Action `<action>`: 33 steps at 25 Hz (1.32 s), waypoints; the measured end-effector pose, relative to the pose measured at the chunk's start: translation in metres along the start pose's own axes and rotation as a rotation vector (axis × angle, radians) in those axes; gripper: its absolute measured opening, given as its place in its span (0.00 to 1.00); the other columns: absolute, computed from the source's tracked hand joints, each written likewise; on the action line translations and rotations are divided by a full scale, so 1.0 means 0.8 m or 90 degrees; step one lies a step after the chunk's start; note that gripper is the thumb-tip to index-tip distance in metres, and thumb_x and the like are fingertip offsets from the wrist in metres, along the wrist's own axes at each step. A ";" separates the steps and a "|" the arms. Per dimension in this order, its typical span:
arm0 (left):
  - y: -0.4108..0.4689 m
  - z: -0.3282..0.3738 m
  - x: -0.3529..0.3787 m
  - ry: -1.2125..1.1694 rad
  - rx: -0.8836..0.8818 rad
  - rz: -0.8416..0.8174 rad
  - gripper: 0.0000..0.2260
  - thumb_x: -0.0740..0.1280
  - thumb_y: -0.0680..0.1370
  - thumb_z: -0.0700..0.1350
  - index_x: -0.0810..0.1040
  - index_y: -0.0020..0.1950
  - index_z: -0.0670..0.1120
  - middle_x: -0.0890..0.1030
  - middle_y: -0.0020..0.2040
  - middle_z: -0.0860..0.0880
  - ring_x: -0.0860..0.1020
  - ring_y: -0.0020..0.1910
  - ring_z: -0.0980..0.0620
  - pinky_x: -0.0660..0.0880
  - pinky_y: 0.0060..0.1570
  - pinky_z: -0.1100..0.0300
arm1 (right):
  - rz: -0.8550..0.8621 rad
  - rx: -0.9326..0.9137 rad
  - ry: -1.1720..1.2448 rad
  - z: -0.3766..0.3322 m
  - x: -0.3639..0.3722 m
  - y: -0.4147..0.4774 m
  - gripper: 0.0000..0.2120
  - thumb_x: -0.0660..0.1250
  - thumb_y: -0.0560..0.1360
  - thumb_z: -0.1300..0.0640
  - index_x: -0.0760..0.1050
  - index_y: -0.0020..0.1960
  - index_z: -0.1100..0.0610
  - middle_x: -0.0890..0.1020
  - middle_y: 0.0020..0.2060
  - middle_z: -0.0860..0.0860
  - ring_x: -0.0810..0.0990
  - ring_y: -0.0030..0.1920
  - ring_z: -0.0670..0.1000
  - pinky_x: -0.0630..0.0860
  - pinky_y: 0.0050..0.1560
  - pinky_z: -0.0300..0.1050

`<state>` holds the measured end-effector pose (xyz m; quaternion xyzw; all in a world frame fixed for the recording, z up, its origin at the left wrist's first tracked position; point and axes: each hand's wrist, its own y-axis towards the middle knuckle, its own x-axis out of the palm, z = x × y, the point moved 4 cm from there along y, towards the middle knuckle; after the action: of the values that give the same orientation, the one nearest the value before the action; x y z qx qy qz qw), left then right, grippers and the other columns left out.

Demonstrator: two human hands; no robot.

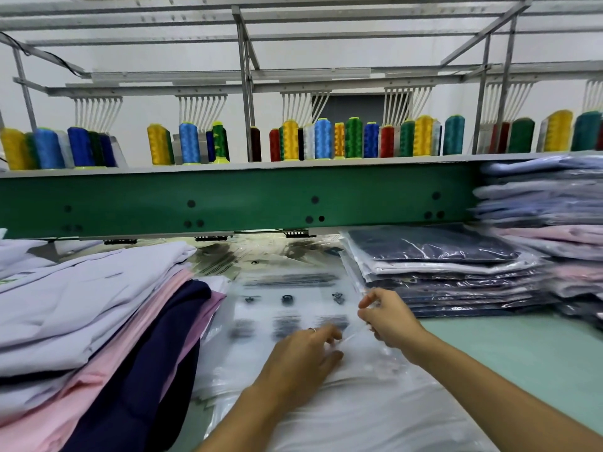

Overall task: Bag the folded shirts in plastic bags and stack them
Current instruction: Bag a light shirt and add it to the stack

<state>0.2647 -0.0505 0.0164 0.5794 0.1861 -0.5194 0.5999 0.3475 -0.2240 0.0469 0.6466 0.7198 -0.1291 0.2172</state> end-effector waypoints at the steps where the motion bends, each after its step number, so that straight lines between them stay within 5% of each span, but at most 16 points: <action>1: 0.000 0.004 -0.001 0.004 0.007 0.009 0.14 0.62 0.80 0.60 0.69 0.64 0.58 0.80 0.60 0.59 0.77 0.58 0.55 0.76 0.54 0.55 | -0.025 0.032 0.036 0.002 0.002 -0.003 0.04 0.66 0.78 0.61 0.75 0.52 0.56 0.78 0.35 0.53 0.73 0.28 0.50 0.65 0.25 0.40; 9: 0.006 0.039 -0.023 -0.001 0.131 0.161 0.07 0.64 0.82 0.53 0.73 0.60 0.57 0.83 0.47 0.55 0.80 0.43 0.53 0.77 0.37 0.53 | -0.054 0.054 0.156 -0.015 0.035 -0.025 0.08 0.60 0.76 0.66 0.73 0.54 0.60 0.78 0.26 0.52 0.68 0.26 0.49 0.60 0.24 0.39; 12: 0.004 0.041 -0.025 0.009 0.131 0.180 0.06 0.66 0.82 0.49 0.70 0.54 0.57 0.81 0.40 0.54 0.75 0.35 0.50 0.73 0.30 0.54 | -0.041 0.056 0.162 -0.015 0.038 -0.023 0.07 0.61 0.77 0.65 0.72 0.54 0.59 0.77 0.31 0.54 0.68 0.28 0.50 0.61 0.24 0.40; 17: 0.002 0.009 -0.024 0.009 -0.032 0.113 0.10 0.61 0.83 0.51 0.62 0.47 0.51 0.77 0.38 0.51 0.73 0.38 0.45 0.75 0.36 0.49 | 0.021 0.078 0.143 0.001 0.019 -0.001 0.05 0.58 0.80 0.66 0.71 0.53 0.60 0.73 0.35 0.56 0.65 0.31 0.51 0.61 0.26 0.42; 23: -0.022 -0.038 -0.038 0.024 -0.186 0.053 0.10 0.59 0.79 0.38 0.62 0.46 0.53 0.81 0.41 0.56 0.78 0.48 0.65 0.74 0.35 0.56 | 0.006 0.093 0.151 0.022 0.000 0.014 0.06 0.60 0.80 0.68 0.68 0.48 0.59 0.70 0.31 0.55 0.62 0.28 0.50 0.58 0.27 0.41; 28: -0.031 -0.073 -0.059 0.053 -0.303 0.007 0.09 0.59 0.78 0.37 0.62 0.45 0.50 0.79 0.41 0.52 0.78 0.44 0.47 0.72 0.38 0.52 | 0.012 0.108 0.129 0.033 -0.012 0.022 0.07 0.61 0.81 0.68 0.68 0.47 0.58 0.69 0.31 0.54 0.61 0.29 0.50 0.58 0.27 0.41; 33: -0.035 -0.087 -0.081 0.121 -0.363 0.066 0.05 0.58 0.80 0.37 0.64 0.49 0.47 0.74 0.42 0.47 0.76 0.45 0.40 0.73 0.40 0.49 | 0.043 0.121 0.111 0.050 -0.038 0.033 0.06 0.62 0.81 0.68 0.69 0.49 0.60 0.69 0.29 0.55 0.61 0.28 0.50 0.57 0.26 0.41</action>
<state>0.2425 0.0434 0.0379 0.4425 0.3501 -0.3581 0.7439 0.3816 -0.2657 0.0294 0.6967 0.6985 -0.1326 0.0957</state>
